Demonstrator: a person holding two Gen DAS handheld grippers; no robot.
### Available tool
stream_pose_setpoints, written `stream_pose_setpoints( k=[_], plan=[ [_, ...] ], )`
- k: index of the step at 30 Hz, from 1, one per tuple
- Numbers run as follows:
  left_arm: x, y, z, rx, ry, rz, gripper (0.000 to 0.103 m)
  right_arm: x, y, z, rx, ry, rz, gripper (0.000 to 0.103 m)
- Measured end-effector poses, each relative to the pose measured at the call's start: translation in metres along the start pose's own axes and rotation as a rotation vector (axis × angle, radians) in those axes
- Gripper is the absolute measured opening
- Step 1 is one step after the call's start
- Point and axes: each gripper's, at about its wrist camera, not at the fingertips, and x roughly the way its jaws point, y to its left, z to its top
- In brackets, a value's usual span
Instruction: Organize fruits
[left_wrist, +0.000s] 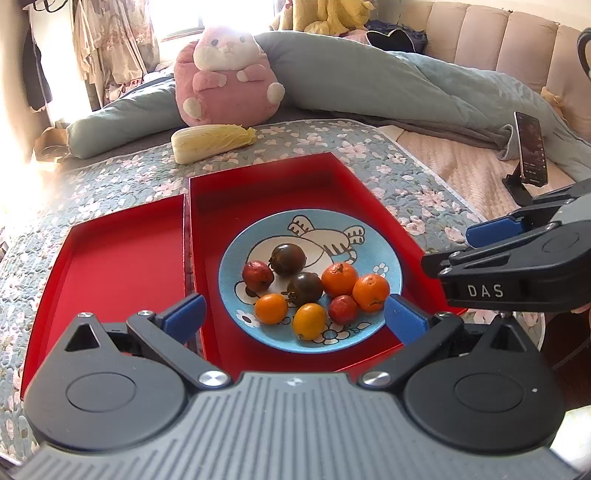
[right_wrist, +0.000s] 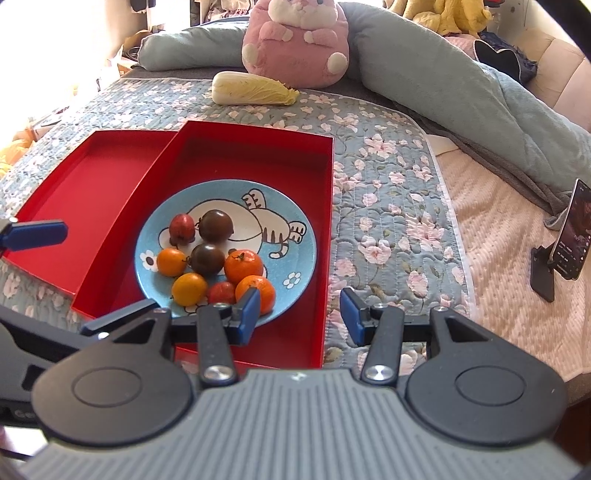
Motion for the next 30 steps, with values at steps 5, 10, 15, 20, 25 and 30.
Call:
stream_pose_setpoints(
  k=[5,10,15,20,25,30],
  plan=[
    [0.0012,-0.0013,-0.0009,0.007,0.006,-0.005,0.103,0.0000,-0.0006,0.0001,0.000,0.000,0.000,0.051],
    [0.0017,-0.0024,-0.0009,0.008,0.007,-0.006,0.103,0.0004,-0.0013,-0.0003,-0.001,0.001,0.002,0.051],
    [0.0018,-0.0027,-0.0008,0.008,0.007,-0.006,0.103,0.0004,-0.0012,-0.0004,0.001,0.001,0.001,0.051],
    [0.0017,-0.0028,-0.0009,0.008,0.007,-0.006,0.103,0.0004,-0.0012,-0.0002,0.000,0.002,0.002,0.051],
    [0.0017,-0.0028,-0.0009,0.008,0.008,-0.006,0.103,0.0005,-0.0013,-0.0013,0.000,0.003,0.002,0.051],
    [0.0018,-0.0028,-0.0009,0.009,0.007,-0.006,0.103,0.0008,-0.0010,-0.0019,-0.003,0.006,0.003,0.051]
  ],
)
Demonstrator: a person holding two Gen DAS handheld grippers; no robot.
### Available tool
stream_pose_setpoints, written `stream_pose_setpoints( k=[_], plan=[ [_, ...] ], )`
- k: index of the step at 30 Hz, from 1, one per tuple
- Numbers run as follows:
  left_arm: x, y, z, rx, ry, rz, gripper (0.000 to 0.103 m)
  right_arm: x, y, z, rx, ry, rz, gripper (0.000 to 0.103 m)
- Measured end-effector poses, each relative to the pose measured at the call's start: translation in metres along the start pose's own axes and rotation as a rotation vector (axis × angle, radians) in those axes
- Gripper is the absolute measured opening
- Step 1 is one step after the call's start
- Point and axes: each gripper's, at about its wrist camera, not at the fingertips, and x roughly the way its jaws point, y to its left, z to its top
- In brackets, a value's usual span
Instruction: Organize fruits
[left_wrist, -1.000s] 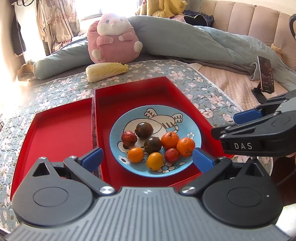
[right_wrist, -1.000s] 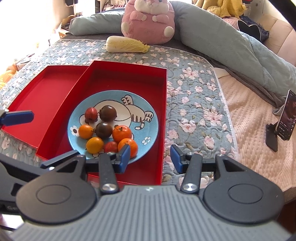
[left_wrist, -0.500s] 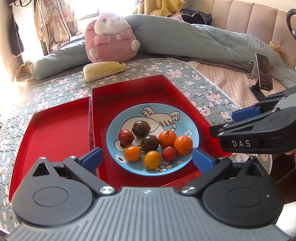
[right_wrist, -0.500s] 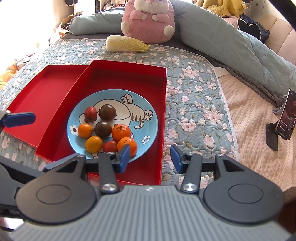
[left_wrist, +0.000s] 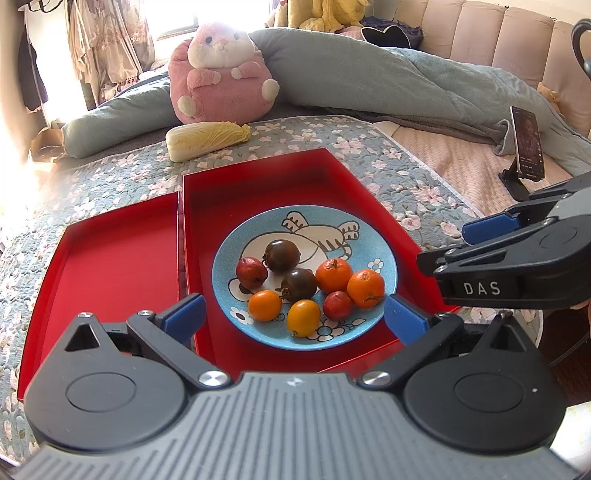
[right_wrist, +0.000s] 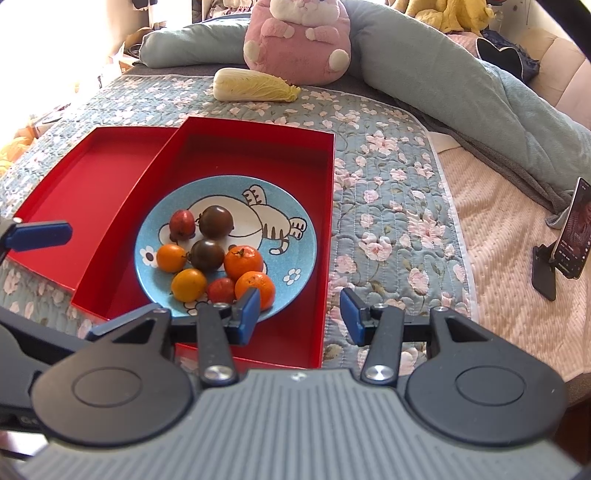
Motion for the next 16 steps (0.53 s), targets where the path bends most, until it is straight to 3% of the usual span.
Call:
stream_pose_setpoints(
  k=[16],
  plan=[
    [-0.0046,-0.0068,-0.0050,0.023,-0.026,-0.030,0.103,0.0002,0.0003,0.0009,0.001,0.000,0.000,0.051]
  ],
)
